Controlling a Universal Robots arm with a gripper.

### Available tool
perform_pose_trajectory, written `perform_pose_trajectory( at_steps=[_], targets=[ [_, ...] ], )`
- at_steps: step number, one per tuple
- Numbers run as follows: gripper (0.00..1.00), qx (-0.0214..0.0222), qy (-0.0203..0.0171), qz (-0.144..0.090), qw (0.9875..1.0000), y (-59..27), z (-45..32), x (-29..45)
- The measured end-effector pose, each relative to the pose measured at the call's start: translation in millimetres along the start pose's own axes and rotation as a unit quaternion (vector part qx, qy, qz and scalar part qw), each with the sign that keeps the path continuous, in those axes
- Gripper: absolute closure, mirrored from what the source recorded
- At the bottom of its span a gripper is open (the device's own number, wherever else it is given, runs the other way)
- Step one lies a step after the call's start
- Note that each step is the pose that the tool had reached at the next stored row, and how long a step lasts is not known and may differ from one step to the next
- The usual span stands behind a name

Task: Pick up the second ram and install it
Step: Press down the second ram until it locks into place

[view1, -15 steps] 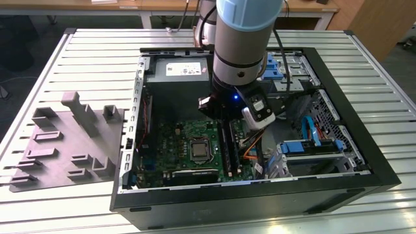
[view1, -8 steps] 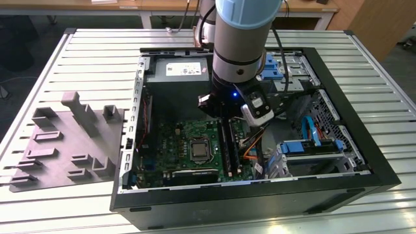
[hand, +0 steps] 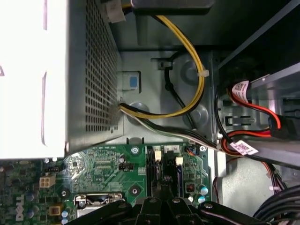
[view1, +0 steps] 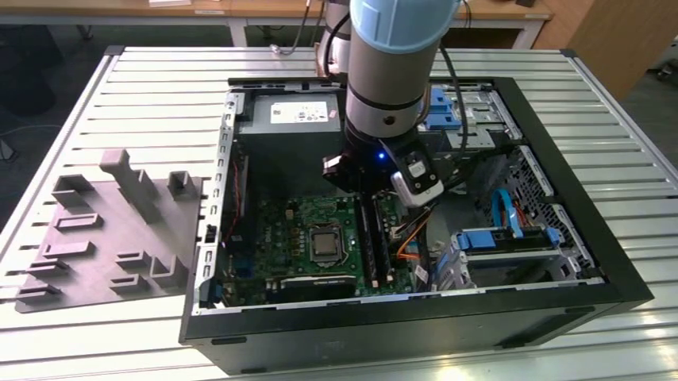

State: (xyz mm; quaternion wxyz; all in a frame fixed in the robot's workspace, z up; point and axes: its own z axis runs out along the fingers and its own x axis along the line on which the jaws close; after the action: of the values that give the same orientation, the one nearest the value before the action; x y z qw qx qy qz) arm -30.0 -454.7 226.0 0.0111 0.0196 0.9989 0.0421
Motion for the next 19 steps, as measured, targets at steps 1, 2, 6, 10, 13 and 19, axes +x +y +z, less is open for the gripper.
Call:
perform_pose_trajectory(
  at_steps=[1, 2, 6, 10, 13, 19],
  targets=[
    [0.89, 0.0000, 0.0000, 0.000, 1.0000, 0.8, 0.4, 0.0],
    [0.89, 0.0000, 0.0000, 0.000, 1.0000, 1.7, 1.0, 0.1],
    [0.89, -0.0001, 0.0000, 0.000, 1.0000, 4.1, 4.9, 0.2],
    [0.89, 0.0004, 0.0001, 0.000, 1.0000, 4.3, 8.0, 0.3],
    [0.89, 0.0000, 0.0000, 0.000, 1.0000, 4.4, 8.4, 0.3],
    [0.89, 0.0001, 0.0000, 0.000, 1.0000, 4.2, 10.1, 0.4]
  ],
)
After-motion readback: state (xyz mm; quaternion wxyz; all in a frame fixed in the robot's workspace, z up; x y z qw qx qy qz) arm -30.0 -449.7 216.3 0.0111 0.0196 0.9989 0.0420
